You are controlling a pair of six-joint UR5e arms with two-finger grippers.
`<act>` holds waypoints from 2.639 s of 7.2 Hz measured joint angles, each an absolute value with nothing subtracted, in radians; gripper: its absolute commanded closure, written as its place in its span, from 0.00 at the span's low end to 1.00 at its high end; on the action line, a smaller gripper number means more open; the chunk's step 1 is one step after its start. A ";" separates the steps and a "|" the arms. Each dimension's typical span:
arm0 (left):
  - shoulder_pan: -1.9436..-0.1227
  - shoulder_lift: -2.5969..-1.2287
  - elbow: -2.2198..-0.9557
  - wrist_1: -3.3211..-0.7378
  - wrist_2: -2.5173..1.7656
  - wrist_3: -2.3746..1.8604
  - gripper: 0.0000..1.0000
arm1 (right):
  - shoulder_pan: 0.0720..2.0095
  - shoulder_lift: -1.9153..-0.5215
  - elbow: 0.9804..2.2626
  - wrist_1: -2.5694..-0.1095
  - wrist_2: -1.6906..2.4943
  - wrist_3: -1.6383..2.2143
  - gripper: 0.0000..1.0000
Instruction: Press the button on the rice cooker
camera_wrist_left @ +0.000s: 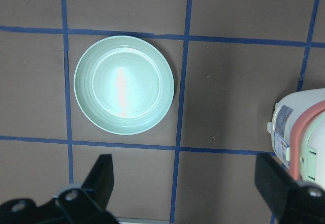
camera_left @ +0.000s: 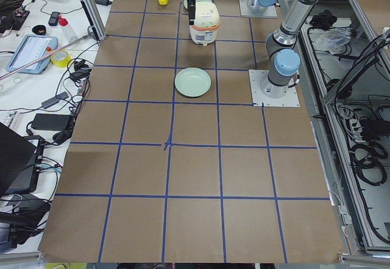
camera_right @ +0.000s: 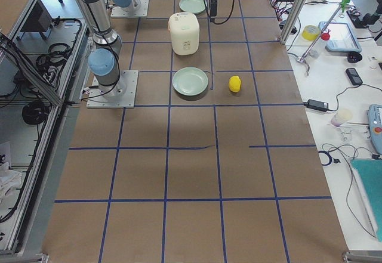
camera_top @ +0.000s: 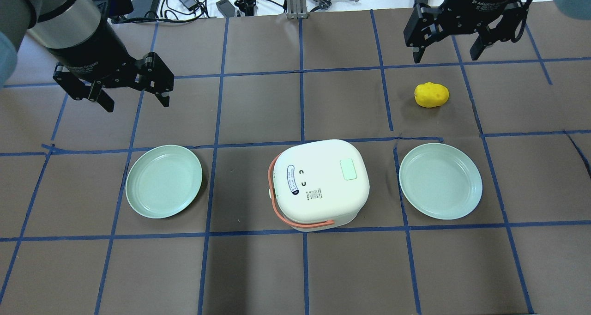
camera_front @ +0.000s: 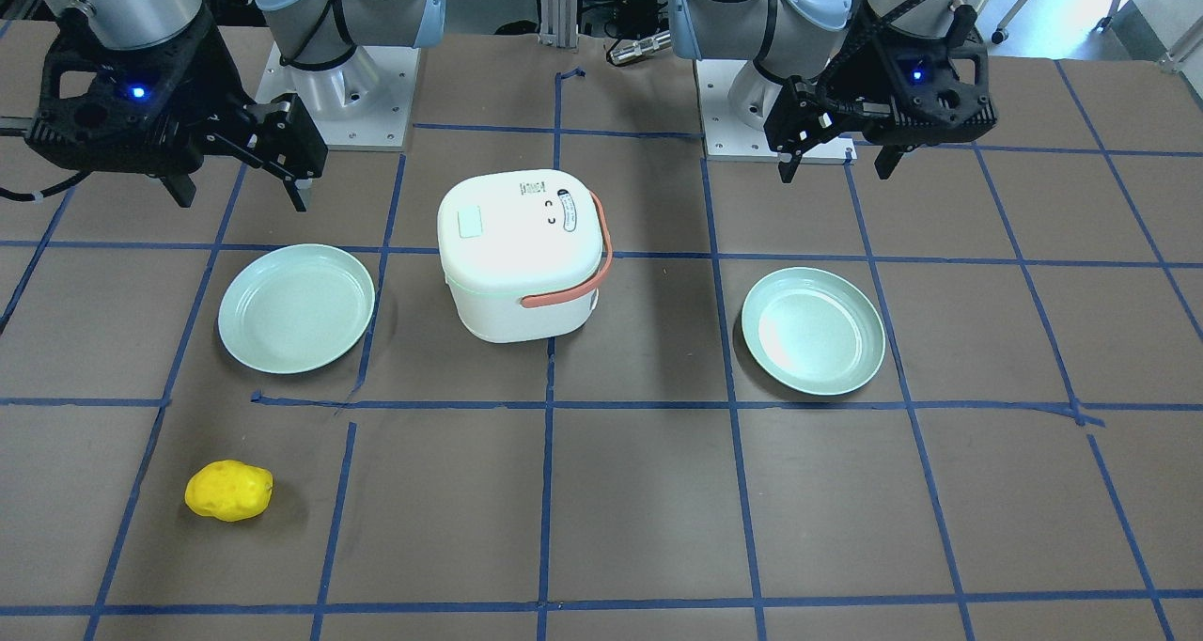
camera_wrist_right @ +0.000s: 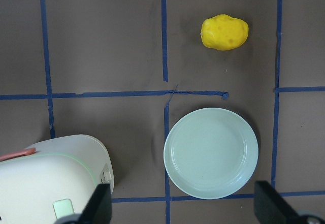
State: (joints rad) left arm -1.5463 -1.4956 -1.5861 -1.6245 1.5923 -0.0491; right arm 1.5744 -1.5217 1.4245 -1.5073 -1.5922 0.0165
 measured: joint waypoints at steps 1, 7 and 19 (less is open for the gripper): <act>-1.546 -1.496 -1.586 -1.625 1.592 -0.049 0.00 | 1.575 -1.522 1.425 -1.508 -1.593 0.017 0.00; -1.546 -1.496 -1.586 -1.625 1.592 -0.050 0.00 | 1.575 -1.522 1.425 -1.508 -1.590 0.018 0.00; -1.546 -1.496 -1.586 -1.624 1.592 -0.049 0.00 | 1.862 -1.520 1.760 -1.711 -1.580 0.227 1.00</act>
